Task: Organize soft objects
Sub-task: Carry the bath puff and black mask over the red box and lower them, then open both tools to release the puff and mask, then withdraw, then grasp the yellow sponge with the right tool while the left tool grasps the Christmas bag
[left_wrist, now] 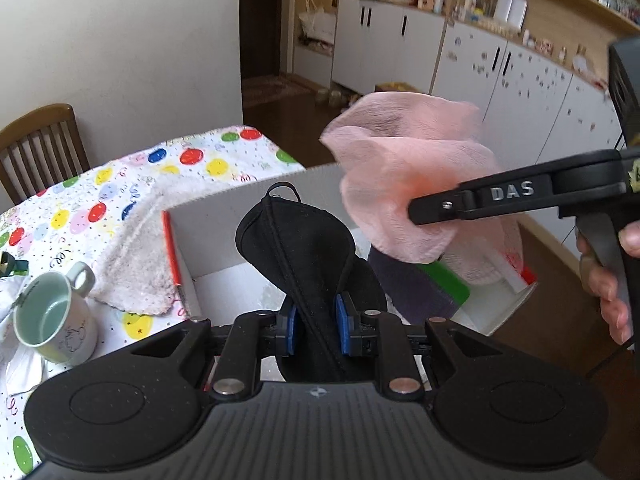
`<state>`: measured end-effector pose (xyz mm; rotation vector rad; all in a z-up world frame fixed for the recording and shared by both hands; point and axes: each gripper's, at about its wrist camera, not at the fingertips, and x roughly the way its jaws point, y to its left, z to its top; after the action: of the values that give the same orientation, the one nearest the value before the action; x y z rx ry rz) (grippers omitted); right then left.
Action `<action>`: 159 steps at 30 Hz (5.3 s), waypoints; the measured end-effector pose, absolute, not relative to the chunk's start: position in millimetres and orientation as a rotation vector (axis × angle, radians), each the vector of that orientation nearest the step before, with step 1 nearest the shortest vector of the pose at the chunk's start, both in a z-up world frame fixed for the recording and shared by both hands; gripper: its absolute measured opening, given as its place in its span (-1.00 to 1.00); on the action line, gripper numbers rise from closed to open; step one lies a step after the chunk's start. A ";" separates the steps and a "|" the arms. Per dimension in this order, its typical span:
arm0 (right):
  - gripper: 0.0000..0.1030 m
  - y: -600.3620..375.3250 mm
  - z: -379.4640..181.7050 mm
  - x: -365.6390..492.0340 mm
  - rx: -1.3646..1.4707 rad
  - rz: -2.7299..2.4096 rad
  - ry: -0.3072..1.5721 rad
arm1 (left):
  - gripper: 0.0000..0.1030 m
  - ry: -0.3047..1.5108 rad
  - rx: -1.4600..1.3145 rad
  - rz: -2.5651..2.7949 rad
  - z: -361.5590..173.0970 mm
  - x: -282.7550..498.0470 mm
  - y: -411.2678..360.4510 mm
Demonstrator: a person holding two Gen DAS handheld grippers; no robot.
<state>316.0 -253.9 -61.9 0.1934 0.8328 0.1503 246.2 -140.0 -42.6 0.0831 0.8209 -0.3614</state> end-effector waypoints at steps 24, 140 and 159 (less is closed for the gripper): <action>-0.29 -216.7 -98.1 385.0 -0.048 0.231 0.962 | -0.62 1.058 0.137 -0.312 -97.2 298.1 -169.9; 0.87 89.7 -93.5 298.8 -0.193 0.590 0.859 | 1.00 0.637 -0.116 0.106 -43.4 177.7 246.9; 0.54 127.6 -154.0 338.5 -0.419 0.661 0.953 | 0.99 0.656 -0.288 0.254 -58.6 239.0 380.3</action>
<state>338.5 127.6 -154.0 -0.4192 0.9526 0.6607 239.0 380.3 -58.6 -0.2880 0.6563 0.2542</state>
